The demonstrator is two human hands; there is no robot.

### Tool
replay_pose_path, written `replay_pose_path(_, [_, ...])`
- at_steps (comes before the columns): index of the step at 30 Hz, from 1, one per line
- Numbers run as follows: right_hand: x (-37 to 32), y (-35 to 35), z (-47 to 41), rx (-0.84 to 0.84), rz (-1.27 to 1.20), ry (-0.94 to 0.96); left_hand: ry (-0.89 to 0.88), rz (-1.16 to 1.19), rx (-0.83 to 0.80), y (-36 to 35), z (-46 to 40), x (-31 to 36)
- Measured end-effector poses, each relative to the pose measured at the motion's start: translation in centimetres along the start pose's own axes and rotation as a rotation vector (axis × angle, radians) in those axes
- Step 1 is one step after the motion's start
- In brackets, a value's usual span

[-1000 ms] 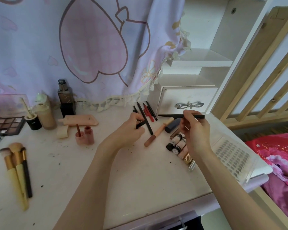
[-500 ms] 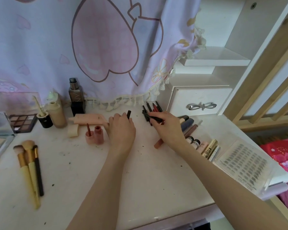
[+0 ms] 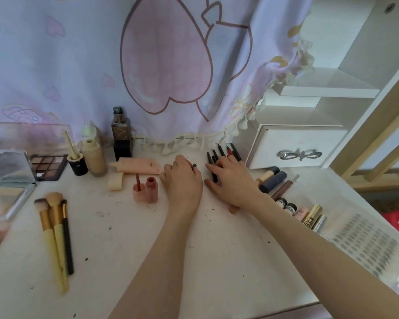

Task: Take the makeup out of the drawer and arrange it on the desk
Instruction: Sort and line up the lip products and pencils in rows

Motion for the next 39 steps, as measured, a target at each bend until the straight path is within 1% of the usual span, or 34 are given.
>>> replay_pose_path(5, [0.1,-0.3,0.1,-0.022,-0.003,0.001,-0.014,-0.105,-0.020,-0.6,-0.2,0.0])
replay_pose_path(11, [-0.2,0.5,0.7,0.022,-0.028,0.001,-0.042,-0.079,-0.053,-0.9,-0.1,0.3])
replay_pose_path(14, [-0.2,1.1,1.5,0.050,-0.032,0.017,-0.080,-0.043,-0.111,-1.4,0.0,0.6])
replay_pose_path(19, [0.0,0.5,2.7,0.001,-0.057,0.028,-0.177,-0.062,-0.167,-2.1,0.3,1.2])
replay_pose_path(26, [0.6,0.2,3.1,-0.004,-0.099,-0.018,-0.284,-0.108,-0.183,-2.7,0.7,1.7])
replay_pose_path(34, [0.8,-0.1,3.2,-0.023,-0.121,-0.017,-0.310,-0.096,-0.197,-3.1,0.9,1.8])
replay_pose_path(39, [0.8,0.1,3.1,0.005,-0.133,0.005,-0.323,-0.096,-0.191,-3.2,0.9,1.8])
Point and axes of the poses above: each hand's wrist, its own z-axis away from the middle knuckle, its own y-axis out of the back of the hand, x = y × z, the point moved 8 cm from there along -z, towards the middle knuckle, and after that the axes turned 15 degrees about y, right-handed, at the moved point
